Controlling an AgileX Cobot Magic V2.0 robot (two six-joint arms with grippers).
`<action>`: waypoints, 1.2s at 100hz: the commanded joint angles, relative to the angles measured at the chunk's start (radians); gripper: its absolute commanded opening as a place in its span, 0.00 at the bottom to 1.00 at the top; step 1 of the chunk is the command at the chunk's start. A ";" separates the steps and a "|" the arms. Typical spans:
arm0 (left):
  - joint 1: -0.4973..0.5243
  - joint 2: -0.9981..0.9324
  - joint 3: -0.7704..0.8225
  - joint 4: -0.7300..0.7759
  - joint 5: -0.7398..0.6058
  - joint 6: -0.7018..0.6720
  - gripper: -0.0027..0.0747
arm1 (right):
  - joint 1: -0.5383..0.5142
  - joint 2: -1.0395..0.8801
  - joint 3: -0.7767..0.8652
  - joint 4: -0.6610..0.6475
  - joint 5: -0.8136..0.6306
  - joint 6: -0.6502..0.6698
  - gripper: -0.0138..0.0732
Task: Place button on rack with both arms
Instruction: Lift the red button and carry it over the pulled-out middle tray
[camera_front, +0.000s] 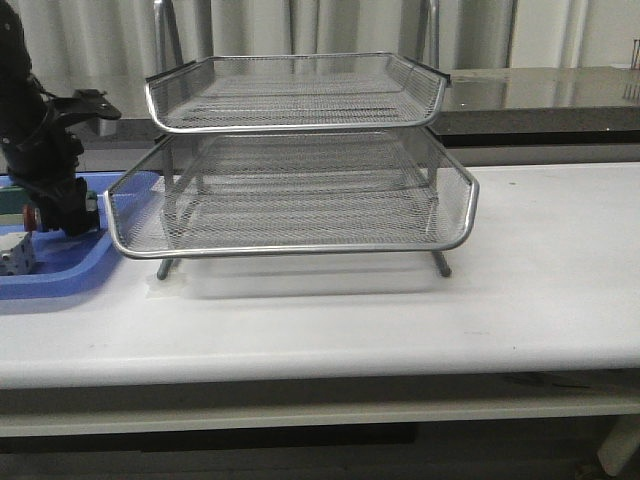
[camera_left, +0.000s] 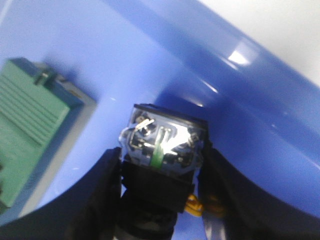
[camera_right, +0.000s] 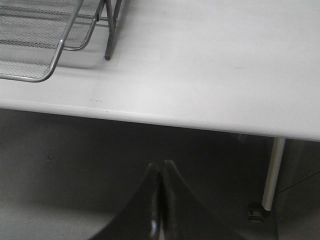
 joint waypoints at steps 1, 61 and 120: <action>-0.002 -0.076 -0.095 -0.007 0.038 -0.019 0.02 | -0.004 0.007 -0.022 -0.013 -0.064 -0.001 0.08; 0.064 -0.265 -0.317 -0.156 0.359 -0.132 0.02 | -0.004 0.007 -0.022 -0.013 -0.064 -0.001 0.08; -0.117 -0.615 -0.042 -0.268 0.359 -0.115 0.02 | -0.004 0.007 -0.022 -0.013 -0.064 -0.001 0.08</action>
